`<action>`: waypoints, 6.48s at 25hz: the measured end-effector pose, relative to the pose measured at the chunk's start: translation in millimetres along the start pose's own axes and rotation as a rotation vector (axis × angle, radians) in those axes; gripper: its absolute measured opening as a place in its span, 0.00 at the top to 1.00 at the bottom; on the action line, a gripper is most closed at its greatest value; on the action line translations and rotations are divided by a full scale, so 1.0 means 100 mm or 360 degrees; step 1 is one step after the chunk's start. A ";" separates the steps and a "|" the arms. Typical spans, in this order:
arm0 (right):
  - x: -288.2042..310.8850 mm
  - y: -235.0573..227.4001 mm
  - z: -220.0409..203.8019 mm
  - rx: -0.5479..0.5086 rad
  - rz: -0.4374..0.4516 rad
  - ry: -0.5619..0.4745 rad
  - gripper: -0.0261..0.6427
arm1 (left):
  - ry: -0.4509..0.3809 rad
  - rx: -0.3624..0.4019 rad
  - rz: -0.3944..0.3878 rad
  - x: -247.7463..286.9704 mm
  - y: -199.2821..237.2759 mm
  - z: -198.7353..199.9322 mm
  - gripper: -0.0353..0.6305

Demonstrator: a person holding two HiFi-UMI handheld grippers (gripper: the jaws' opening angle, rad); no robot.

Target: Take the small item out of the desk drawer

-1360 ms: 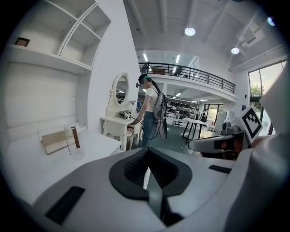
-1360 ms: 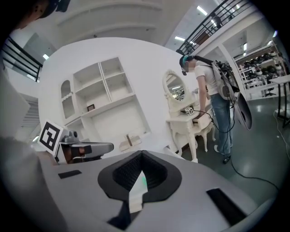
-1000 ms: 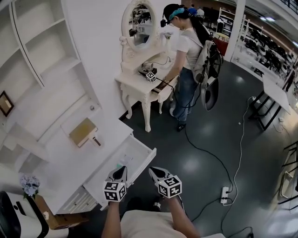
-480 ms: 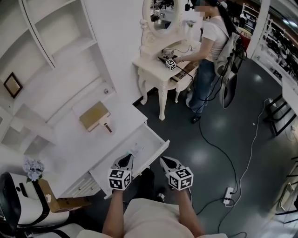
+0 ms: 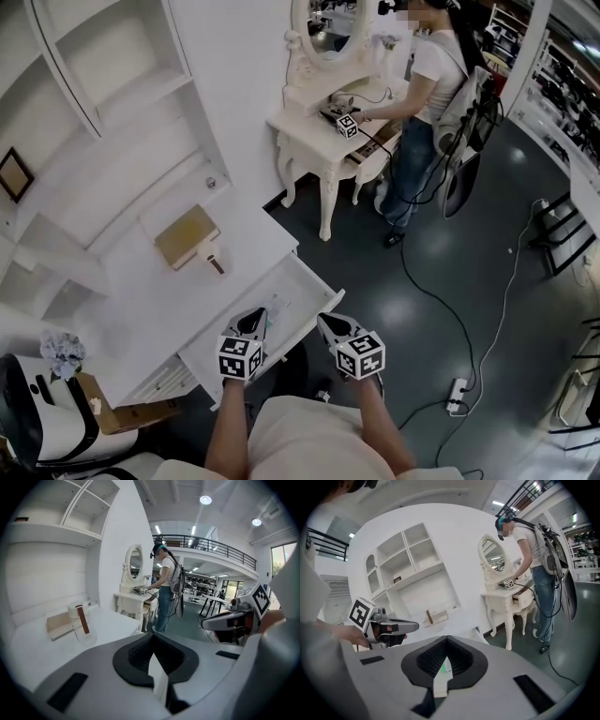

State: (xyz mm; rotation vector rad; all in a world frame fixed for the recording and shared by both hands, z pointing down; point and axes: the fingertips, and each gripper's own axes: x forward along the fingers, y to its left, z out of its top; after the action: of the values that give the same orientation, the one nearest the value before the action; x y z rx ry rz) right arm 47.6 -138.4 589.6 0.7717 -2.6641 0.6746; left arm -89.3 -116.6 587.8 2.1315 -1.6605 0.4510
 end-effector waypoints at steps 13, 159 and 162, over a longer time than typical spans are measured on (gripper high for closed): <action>0.33 -0.13 -0.07 -0.0006 -0.0056 0.0123 0.92 | 0.0089 0.0200 -0.0214 0.17 0.27 0.03 0.92; 0.04 -0.09 -0.42 0.0108 -0.0169 0.0195 0.92 | 0.0130 0.0016 0.0104 0.09 -0.26 -0.50 0.40; 0.03 -0.10 -0.40 0.0110 -0.0171 0.0187 0.92 | 0.0123 0.0020 0.0122 0.05 -0.23 -0.50 0.40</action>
State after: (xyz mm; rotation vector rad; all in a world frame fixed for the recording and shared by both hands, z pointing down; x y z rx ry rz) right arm 56.5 -127.0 628.8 0.8588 -2.4864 0.7628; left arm -65.9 -91.0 631.1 2.0380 -1.7044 0.5615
